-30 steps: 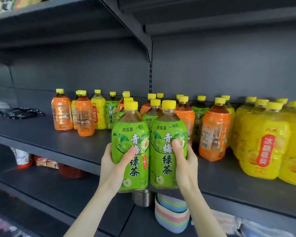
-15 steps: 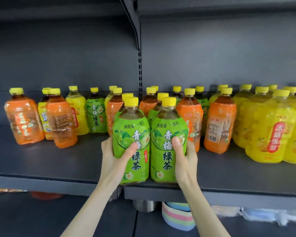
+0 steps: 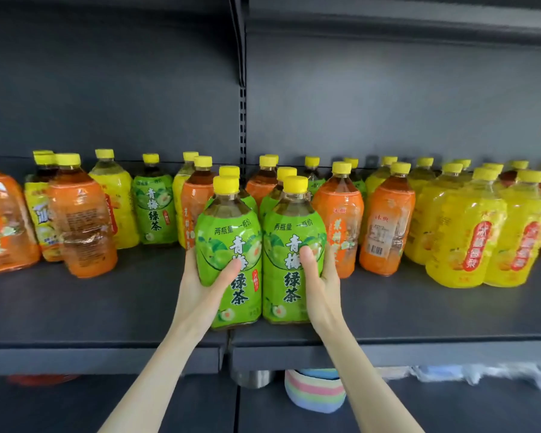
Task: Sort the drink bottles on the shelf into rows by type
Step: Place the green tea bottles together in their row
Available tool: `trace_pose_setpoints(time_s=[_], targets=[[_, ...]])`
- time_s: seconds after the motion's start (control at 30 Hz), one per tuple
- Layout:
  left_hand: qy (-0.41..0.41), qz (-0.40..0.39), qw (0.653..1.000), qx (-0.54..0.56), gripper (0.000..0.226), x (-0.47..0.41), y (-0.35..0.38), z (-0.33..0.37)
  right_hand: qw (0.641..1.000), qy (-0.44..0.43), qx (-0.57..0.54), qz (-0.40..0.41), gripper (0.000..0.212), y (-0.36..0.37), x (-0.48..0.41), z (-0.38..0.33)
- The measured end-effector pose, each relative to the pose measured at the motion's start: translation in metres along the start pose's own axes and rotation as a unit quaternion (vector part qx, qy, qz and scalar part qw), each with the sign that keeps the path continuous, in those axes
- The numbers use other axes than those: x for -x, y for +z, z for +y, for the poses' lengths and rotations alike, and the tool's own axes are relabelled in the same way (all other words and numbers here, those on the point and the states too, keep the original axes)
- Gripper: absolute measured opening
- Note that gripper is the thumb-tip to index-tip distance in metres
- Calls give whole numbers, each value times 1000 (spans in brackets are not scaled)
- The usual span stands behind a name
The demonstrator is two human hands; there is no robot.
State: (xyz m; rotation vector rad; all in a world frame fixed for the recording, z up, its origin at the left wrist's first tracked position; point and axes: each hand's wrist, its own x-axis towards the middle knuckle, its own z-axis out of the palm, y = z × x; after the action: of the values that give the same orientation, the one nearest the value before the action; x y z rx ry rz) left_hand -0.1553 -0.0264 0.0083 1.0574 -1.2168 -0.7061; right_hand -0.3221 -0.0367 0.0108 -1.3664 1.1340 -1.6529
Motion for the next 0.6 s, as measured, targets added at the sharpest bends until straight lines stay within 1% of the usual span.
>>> trace_pose_setpoints(time_s=[0.07, 0.13, 0.2, 0.27, 0.33, 0.43, 0.47, 0.53, 0.6], targets=[[-1, 7, 1000, 0, 52, -2, -3, -1, 1000, -4, 7, -1, 44, 4, -2, 2], [-3, 3, 1000, 8, 59, -6, -6, -4, 1000, 1, 4, 1, 28, 9, -3, 2], [-3, -15, 1000, 6, 77, -9, -11, -6, 1000, -8, 9, 2, 24, 11, -3, 2], [-9, -24, 1000, -5, 87, -11, -15, -9, 1000, -19, 22, -9, 24, 12, -2, 1], [-2, -20, 1000, -12, 91, -9, -16, -12, 999, -26, 36, -11, 22, 9, 0, 2], [18, 3, 999, -37, 90, 0, -11, -12, 996, -30, 83, -7, 11, 6, 1, 7], [20, 9, 999, -47, 87, 4, -10, -11, 994, -34, 99, -6, 14, 4, 2, 9], [27, 14, 997, -67, 81, 12, -8, -10, 988, -50, 147, -5, 43, 1, 5, 8], [39, 11, 994, -98, 78, 21, -8, -12, 978, -59, 201, -11, 61, -3, 11, 3]])
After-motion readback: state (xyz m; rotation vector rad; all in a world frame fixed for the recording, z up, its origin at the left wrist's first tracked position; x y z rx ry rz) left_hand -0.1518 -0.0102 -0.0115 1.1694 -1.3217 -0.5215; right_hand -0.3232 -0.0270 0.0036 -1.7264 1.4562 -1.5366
